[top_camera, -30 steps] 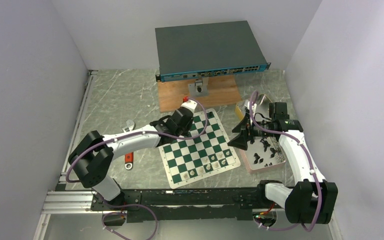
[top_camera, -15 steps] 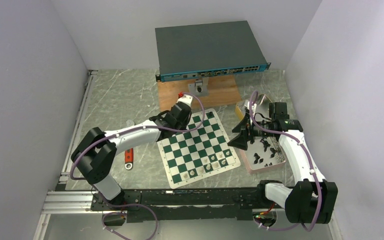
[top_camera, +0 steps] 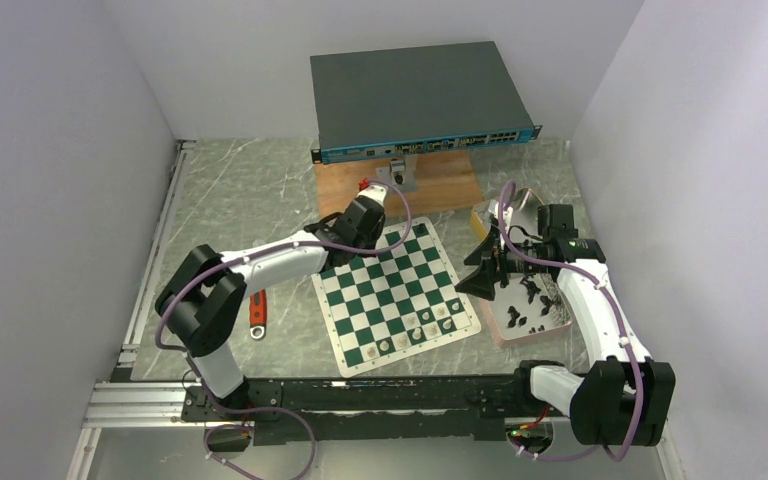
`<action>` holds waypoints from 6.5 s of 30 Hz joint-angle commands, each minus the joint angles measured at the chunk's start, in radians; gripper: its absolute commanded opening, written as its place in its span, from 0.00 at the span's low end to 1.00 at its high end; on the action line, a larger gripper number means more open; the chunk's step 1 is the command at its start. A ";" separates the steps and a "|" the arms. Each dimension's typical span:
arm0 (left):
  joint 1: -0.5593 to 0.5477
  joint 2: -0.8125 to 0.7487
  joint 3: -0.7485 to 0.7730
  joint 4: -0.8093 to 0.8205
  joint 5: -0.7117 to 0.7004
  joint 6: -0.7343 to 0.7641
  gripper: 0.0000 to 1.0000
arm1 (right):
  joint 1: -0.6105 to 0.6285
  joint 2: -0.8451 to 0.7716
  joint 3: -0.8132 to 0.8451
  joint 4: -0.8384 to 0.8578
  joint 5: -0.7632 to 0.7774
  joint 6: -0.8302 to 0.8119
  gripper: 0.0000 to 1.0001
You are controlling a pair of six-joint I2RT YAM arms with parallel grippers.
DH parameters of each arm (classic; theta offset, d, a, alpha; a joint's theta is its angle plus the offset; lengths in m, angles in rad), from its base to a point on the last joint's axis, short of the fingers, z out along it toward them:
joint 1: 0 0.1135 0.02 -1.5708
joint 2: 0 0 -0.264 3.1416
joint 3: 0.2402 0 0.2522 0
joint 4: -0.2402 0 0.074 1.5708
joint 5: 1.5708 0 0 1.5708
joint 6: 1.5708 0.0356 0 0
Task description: Set up the chess pieces on the board
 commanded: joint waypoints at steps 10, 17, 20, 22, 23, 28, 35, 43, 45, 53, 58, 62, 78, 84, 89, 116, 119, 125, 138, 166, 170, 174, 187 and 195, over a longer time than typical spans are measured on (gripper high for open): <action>0.041 0.125 0.134 0.030 0.076 0.001 0.00 | -0.004 0.006 0.022 0.003 -0.002 -0.028 0.86; 0.055 0.181 0.179 0.039 0.103 -0.013 0.00 | -0.004 0.011 0.025 0.000 -0.003 -0.032 0.86; 0.056 0.197 0.190 0.051 0.113 -0.019 0.00 | -0.004 0.012 0.027 -0.003 -0.004 -0.035 0.86; 0.059 0.210 0.198 0.057 0.127 -0.024 0.00 | -0.004 0.015 0.028 -0.004 -0.005 -0.036 0.86; 0.061 0.217 0.204 0.057 0.133 -0.026 0.00 | -0.004 0.014 0.027 -0.003 -0.004 -0.036 0.86; 0.066 0.247 0.221 0.065 0.156 -0.037 0.00 | -0.004 0.014 0.027 -0.005 -0.003 -0.038 0.86; 0.075 0.285 0.251 0.054 0.154 -0.037 0.01 | -0.004 0.016 0.028 -0.005 -0.003 -0.038 0.86; 0.081 0.306 0.268 0.046 0.159 -0.031 0.02 | -0.004 0.021 0.029 -0.008 -0.003 -0.042 0.87; 0.081 0.308 0.268 0.047 0.161 -0.028 0.02 | -0.004 0.022 0.031 -0.008 -0.003 -0.042 0.86; 0.081 0.320 0.274 0.034 0.160 -0.024 0.07 | -0.004 0.023 0.031 -0.011 -0.003 -0.044 0.87; 0.081 0.323 0.278 0.022 0.154 -0.023 0.10 | -0.004 0.027 0.032 -0.013 -0.003 -0.047 0.87; 0.081 0.319 0.276 0.018 0.153 -0.023 0.09 | -0.004 0.026 0.032 -0.013 -0.003 -0.047 0.87; 0.081 0.309 0.258 0.008 0.158 -0.015 0.09 | -0.004 0.027 0.032 -0.014 -0.005 -0.047 0.87; 0.081 0.315 0.256 0.003 0.159 -0.014 0.10 | -0.005 0.029 0.033 -0.016 -0.005 -0.048 0.87; 0.081 0.326 0.263 -0.004 0.161 -0.014 0.17 | -0.005 0.029 0.033 -0.016 -0.005 -0.048 0.87; 0.076 0.168 0.176 0.039 0.274 0.050 0.82 | -0.004 0.027 0.035 -0.032 0.008 -0.074 0.87; 0.057 0.114 0.127 0.067 0.306 0.073 0.92 | -0.004 0.018 0.038 -0.059 0.015 -0.120 0.87; 0.006 -0.004 0.041 0.077 0.290 0.103 0.96 | -0.033 -0.018 0.045 -0.113 0.013 -0.195 0.87; -0.049 -0.506 -0.335 0.230 0.174 0.048 1.00 | -0.241 -0.089 0.052 -0.108 0.097 -0.192 0.88; 0.015 -0.794 -0.518 0.140 0.280 0.051 1.00 | -0.272 0.047 -0.043 0.106 0.748 0.180 0.71; 0.014 -0.789 -0.522 0.146 0.282 0.051 1.00 | -0.272 0.074 -0.071 0.123 0.830 0.181 0.61; 0.014 -0.775 -0.517 0.149 0.291 0.054 1.00 | -0.272 0.095 -0.100 0.149 0.869 0.184 0.57; 0.014 -0.751 -0.510 0.141 0.284 0.058 1.00 | -0.270 0.159 -0.082 0.129 0.767 0.165 0.41; 0.013 -0.735 -0.505 0.146 0.300 0.058 1.00 | -0.259 0.136 -0.057 0.150 0.564 0.120 0.42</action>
